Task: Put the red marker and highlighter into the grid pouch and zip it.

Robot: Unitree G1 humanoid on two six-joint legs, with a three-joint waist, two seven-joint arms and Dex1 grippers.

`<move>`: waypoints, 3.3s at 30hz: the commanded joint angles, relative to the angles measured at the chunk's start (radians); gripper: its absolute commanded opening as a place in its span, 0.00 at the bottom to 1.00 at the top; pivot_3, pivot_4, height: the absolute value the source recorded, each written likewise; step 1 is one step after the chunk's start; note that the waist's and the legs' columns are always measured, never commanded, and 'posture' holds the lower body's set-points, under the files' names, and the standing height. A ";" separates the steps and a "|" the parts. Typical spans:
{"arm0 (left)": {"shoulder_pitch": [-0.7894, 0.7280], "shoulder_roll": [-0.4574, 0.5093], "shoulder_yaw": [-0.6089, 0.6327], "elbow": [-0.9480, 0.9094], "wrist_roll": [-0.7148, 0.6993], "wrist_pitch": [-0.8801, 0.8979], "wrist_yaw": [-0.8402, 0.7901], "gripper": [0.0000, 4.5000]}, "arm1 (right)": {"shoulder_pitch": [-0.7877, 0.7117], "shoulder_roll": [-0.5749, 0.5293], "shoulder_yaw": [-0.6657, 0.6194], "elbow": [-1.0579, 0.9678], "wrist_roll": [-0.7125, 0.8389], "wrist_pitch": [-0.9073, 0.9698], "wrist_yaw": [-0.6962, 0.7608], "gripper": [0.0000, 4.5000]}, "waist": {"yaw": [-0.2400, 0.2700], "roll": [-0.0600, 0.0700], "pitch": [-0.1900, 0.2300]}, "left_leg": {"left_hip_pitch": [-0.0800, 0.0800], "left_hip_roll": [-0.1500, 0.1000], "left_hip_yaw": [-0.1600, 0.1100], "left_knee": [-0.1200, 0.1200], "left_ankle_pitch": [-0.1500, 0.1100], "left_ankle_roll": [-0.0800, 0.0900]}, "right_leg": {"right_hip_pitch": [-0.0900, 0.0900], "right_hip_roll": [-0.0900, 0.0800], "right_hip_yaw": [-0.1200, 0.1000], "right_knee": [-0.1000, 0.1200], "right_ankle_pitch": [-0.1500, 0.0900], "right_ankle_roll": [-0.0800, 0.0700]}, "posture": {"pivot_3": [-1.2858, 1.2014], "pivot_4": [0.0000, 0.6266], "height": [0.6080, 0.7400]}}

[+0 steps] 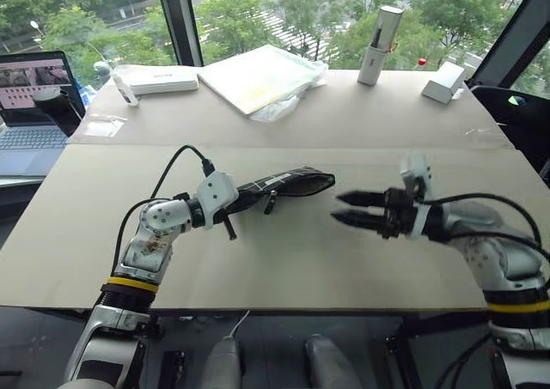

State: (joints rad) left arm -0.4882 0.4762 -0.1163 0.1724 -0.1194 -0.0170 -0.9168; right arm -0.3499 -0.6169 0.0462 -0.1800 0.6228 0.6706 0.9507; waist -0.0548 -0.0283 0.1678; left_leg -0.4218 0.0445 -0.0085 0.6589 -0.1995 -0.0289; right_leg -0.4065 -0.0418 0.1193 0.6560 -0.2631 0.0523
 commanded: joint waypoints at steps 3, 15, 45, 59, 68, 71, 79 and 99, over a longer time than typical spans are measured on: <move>-0.014 -0.002 0.003 -0.028 -0.012 -0.008 -0.004 0.00 | -0.051 0.140 0.120 -0.032 -0.129 0.023 -0.204 0.61 | 0.003 0.000 0.000 | -0.002 0.000 0.000 0.000 0.000 0.000 | -0.002 0.000 0.000 0.000 0.000 0.000 | 0.52 0.24 0.93; -0.025 -0.003 0.002 -0.019 -0.010 -0.013 -0.006 0.00 | -0.266 0.374 0.178 0.160 -0.267 -0.053 -0.320 0.61 | 0.013 0.000 0.000 | -0.003 -0.001 0.000 0.001 0.000 0.000 | -0.002 -0.001 -0.001 0.000 0.000 0.000 | 0.52 0.24 0.93; -0.015 0.008 0.006 -0.024 -0.010 -0.016 -0.010 0.00 | -0.176 0.220 0.058 0.067 -0.209 0.064 -0.169 0.18 | 0.015 0.000 0.000 | -0.004 -0.001 0.000 0.000 0.000 0.000 | -0.002 -0.001 -0.001 -0.001 0.000 0.000 | 0.52 0.24 0.93; -0.020 -0.004 0.001 -0.018 -0.013 -0.014 -0.011 0.00 | -0.215 0.358 0.079 0.165 -0.244 0.040 -0.304 0.63 | 0.009 0.000 0.000 | -0.004 -0.001 0.000 0.000 0.000 0.000 | -0.003 -0.001 -0.001 -0.001 0.000 0.000 | 0.52 0.24 0.93; -0.029 -0.015 -0.001 -0.007 -0.007 -0.019 0.000 0.00 | -0.296 0.426 0.107 0.245 -0.251 0.016 -0.286 0.63 | 0.010 0.000 0.000 | -0.004 0.000 0.000 0.000 0.000 0.000 | -0.004 -0.001 -0.001 0.000 0.000 0.000 | 0.52 0.24 0.93; -0.026 -0.014 0.001 -0.006 -0.008 -0.021 0.004 0.00 | -0.296 0.417 0.110 0.249 -0.250 0.011 -0.258 0.46 | 0.011 0.000 0.000 | -0.005 -0.001 0.000 0.000 0.000 0.000 | -0.004 -0.001 -0.001 -0.001 0.000 0.000 | 0.52 0.24 0.93; -0.023 -0.015 0.004 -0.001 -0.007 -0.026 0.009 0.00 | -0.287 0.383 0.097 0.246 -0.247 0.017 -0.222 0.01 | 0.011 0.000 0.000 | -0.005 -0.001 0.000 0.000 0.000 0.000 | -0.004 -0.001 -0.001 -0.001 0.000 0.000 | 0.52 0.24 0.93; -0.029 -0.010 -0.001 0.016 -0.010 -0.042 -0.005 0.00 | -0.169 -0.038 -0.081 0.280 -0.260 -0.010 -0.135 0.01 | 0.008 -0.001 0.001 | -0.005 -0.001 0.000 -0.001 0.000 0.000 | -0.004 -0.001 0.000 -0.002 0.000 0.000 | 0.52 0.24 0.93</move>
State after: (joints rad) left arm -0.5079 0.4438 -0.1517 0.1881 -0.1210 -0.0469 -0.9254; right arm -0.5261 -0.6143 0.0318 0.0809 0.3688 0.6830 0.8167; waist -0.0465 -0.0288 0.1683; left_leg -0.4268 0.0438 -0.0085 0.6582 -0.1995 -0.0289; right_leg -0.4109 -0.0425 0.1189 0.6542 -0.2631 0.0524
